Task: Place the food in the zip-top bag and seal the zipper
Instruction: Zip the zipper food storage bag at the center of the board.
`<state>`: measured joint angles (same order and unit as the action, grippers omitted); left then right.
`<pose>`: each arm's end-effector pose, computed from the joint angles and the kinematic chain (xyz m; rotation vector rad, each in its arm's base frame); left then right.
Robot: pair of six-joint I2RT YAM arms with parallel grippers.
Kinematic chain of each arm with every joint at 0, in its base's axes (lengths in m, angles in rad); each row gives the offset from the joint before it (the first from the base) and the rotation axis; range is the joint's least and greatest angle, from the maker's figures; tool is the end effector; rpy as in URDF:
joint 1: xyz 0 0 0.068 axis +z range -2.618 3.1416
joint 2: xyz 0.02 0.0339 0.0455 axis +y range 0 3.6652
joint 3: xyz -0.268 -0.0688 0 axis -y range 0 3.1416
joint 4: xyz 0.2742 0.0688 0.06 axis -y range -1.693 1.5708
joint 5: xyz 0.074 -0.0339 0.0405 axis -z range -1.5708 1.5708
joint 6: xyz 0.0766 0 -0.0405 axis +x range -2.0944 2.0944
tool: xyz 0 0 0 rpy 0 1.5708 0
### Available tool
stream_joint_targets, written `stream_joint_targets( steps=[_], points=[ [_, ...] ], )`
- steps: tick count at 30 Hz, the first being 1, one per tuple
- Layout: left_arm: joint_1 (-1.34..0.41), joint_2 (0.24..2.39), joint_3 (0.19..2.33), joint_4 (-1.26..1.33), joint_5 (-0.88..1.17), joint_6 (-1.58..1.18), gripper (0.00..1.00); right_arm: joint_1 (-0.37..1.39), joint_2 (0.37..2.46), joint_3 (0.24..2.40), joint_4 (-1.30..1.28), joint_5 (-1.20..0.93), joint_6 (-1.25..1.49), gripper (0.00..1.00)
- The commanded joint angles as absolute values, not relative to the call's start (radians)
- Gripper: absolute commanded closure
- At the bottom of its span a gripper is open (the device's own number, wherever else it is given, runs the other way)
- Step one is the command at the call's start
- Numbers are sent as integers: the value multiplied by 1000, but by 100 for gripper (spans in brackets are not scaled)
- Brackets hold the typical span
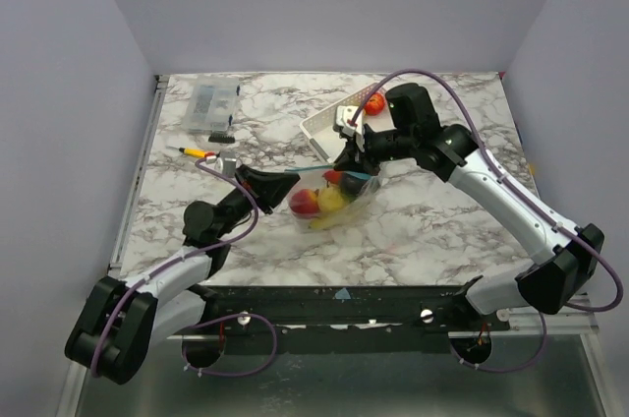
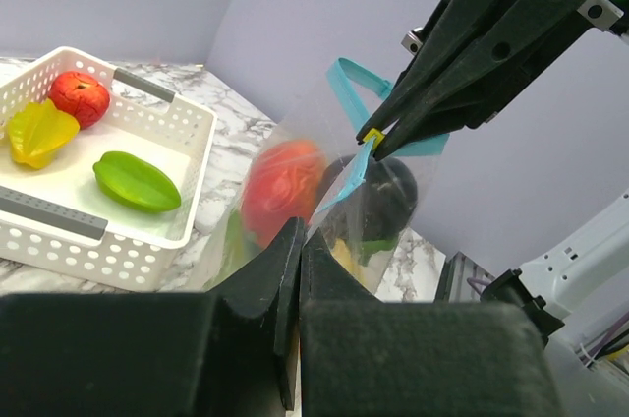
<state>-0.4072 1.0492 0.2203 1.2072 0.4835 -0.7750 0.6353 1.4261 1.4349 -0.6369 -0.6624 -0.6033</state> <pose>0.2134 -0.1308 0.2366 0.2211 1.3309 -1.3009 0.2648 0.2538 0.3621 -1.5239 1.5015 0.7417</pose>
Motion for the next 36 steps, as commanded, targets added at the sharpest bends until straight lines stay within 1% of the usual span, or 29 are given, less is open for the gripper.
stream_joint_targets(
  steps=[1,5,9,13,16,22,24,27,33,36],
  points=[
    [-352,991,181,1161,423,-745,100,593,1342,1410,-653,-517,-609,100],
    [-341,893,185,1010,336,-696,100,581,1299,1360,-651,-520,-599,100],
    [-334,816,207,873,313,-634,100,568,1270,1314,-649,-500,-587,100],
    [-322,753,187,810,270,-617,100,555,1253,1289,-650,-487,-568,100],
    [-315,708,183,715,210,-610,100,550,1240,1278,-655,-472,-564,100],
    [-308,668,191,672,210,-582,100,550,1233,1275,-672,-507,-563,100],
    [-307,659,195,655,200,-583,100,550,1225,1267,-676,-483,-560,100],
    [-306,623,205,592,153,-573,100,550,1205,1258,-685,-440,-557,100],
    [-301,547,228,466,25,-533,100,550,1183,1236,-701,-424,-549,100],
    [-296,532,236,435,9,-519,100,551,1173,1212,-697,-420,-547,100]
  ],
)
